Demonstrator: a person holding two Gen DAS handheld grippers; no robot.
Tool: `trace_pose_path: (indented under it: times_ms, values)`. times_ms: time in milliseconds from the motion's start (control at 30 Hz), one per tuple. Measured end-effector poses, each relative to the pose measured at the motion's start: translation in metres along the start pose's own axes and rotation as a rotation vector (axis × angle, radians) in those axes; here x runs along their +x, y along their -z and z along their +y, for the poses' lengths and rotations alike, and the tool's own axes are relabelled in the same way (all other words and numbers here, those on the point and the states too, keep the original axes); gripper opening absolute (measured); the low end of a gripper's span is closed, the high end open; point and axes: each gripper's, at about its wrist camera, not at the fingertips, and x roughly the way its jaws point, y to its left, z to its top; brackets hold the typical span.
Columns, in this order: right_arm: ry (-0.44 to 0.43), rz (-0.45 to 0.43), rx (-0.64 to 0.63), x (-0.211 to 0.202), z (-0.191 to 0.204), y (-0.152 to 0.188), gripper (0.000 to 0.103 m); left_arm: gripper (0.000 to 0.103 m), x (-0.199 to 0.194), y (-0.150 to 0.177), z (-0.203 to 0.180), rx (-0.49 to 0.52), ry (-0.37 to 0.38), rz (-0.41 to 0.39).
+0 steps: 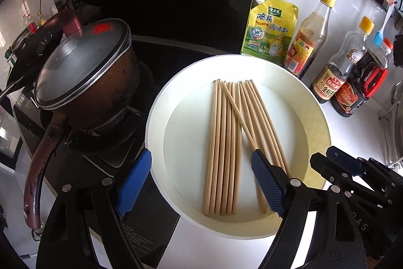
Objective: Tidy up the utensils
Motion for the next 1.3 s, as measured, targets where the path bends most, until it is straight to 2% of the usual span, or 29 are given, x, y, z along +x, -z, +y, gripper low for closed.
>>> trace_pose_path:
  times_ms: [133,267,767,1100,1300]
  values:
    - [0.001,-0.009,-0.005,-0.009,0.002,0.003,0.039,0.08,-0.009,0.003,-0.001,-0.004,-0.005,-0.013]
    - [0.002,-0.013,-0.004,-0.016,0.002,0.005,0.049,0.082,-0.019,0.007,0.0,-0.012,-0.012,-0.028]
    - [-0.003,-0.032,-0.005,-0.033,0.005,0.01,0.055,0.085,-0.043,0.013,-0.001,-0.014,-0.033,-0.065]
    - [0.001,-0.05,0.007,-0.044,0.004,0.014,0.056,0.095,-0.054,0.017,-0.002,-0.026,-0.041,-0.083]
    - [-0.002,-0.053,0.012,-0.047,0.005,0.018,0.06,0.096,-0.054,0.019,0.001,-0.041,-0.061,-0.076]
